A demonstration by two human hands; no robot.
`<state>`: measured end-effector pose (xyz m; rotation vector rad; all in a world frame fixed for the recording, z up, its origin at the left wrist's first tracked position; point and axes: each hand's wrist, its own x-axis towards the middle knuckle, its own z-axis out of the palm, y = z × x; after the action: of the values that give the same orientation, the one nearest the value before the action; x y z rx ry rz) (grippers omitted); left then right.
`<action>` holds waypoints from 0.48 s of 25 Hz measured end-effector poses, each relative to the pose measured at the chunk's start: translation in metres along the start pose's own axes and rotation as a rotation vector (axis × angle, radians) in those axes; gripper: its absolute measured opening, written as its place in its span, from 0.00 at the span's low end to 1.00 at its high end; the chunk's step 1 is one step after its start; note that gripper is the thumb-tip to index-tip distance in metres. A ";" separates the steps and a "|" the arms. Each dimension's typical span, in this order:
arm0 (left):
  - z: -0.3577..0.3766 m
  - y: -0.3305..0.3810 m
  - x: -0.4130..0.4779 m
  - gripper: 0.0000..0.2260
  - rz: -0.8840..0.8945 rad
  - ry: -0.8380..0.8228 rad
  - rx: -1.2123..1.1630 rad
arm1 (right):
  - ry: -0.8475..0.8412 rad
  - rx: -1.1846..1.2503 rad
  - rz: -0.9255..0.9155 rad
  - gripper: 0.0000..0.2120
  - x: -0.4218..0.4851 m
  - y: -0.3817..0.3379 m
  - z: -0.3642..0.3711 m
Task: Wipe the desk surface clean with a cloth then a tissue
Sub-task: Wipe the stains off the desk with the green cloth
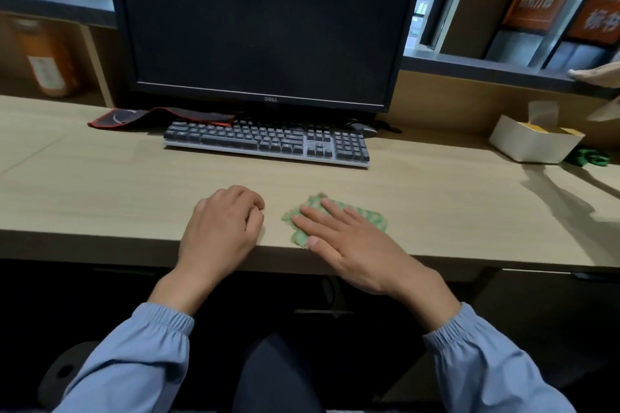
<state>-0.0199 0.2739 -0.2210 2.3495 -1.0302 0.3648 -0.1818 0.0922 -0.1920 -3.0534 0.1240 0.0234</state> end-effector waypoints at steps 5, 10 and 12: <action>0.004 -0.003 0.001 0.12 0.018 0.012 0.006 | -0.012 0.019 0.128 0.26 -0.052 0.069 -0.012; 0.007 0.000 0.001 0.10 0.016 0.025 0.039 | -0.100 0.053 0.235 0.24 -0.066 0.109 -0.020; 0.008 0.001 0.001 0.12 0.019 0.034 0.048 | -0.129 0.026 0.227 0.24 -0.052 0.104 -0.020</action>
<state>-0.0204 0.2684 -0.2265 2.3694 -1.0390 0.4406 -0.2417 -0.0083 -0.1796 -2.9842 0.4562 0.2305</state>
